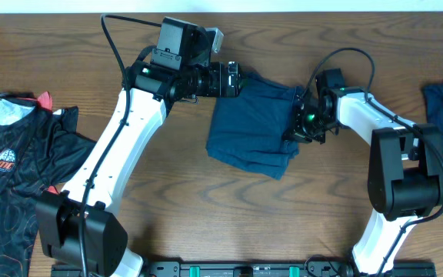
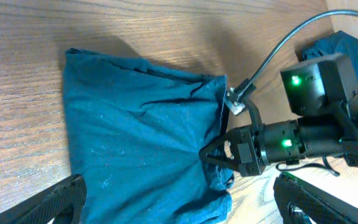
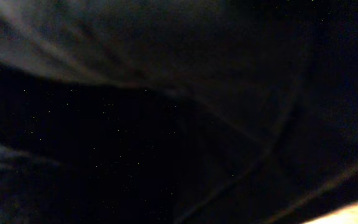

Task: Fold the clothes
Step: 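Lift the folded pants with the right gripper and carry them rightward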

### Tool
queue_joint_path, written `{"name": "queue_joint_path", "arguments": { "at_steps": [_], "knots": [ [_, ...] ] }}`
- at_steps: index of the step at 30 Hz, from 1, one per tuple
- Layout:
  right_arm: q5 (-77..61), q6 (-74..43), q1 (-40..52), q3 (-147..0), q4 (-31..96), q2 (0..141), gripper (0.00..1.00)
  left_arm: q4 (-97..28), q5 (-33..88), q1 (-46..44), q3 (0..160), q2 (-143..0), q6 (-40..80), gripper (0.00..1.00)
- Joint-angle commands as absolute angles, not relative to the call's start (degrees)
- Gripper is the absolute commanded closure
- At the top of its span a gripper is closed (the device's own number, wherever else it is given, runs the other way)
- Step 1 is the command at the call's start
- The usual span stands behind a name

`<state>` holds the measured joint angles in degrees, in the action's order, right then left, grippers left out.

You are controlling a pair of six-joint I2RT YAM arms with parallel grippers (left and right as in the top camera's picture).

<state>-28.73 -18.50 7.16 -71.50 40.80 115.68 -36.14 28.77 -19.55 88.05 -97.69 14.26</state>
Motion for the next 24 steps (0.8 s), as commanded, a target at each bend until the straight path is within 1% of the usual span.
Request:
{"name": "queue_joint_path", "arguments": {
  "at_steps": [1, 6, 10, 15, 20, 24],
  "knots": [
    [-21.6, -16.8, 7.1, -76.8, 42.7, 116.2, 0.99, -36.5, 29.6, -19.3, 88.1, -97.9, 13.1, 0.02],
    [-17.4, -13.6, 7.1, -86.9, 48.0, 112.9, 0.99, -36.4, 29.5, -19.3, 88.1, -97.9, 13.1, 0.02],
    [-14.1, -13.4, 7.0, -94.8, 50.3, 110.6, 0.99, -36.5, 29.4, -19.3, 88.1, -98.0, 13.1, 0.02],
    [-13.4, -13.2, 5.7, -105.2, 54.1, 109.9, 0.99, -37.1, 29.3, -19.3, 88.1, -98.1, 12.7, 0.02],
    [-13.3, -13.2, 1.8, -113.4, 56.5, 109.9, 0.99, -37.3, 29.3, -19.3, 87.4, -98.1, 12.4, 0.02],
    [-14.2, -13.0, -2.6, -116.6, 57.9, 109.9, 0.99, -37.2, 28.9, -19.3, 86.5, -98.1, 12.2, 0.02]
  ]
}}
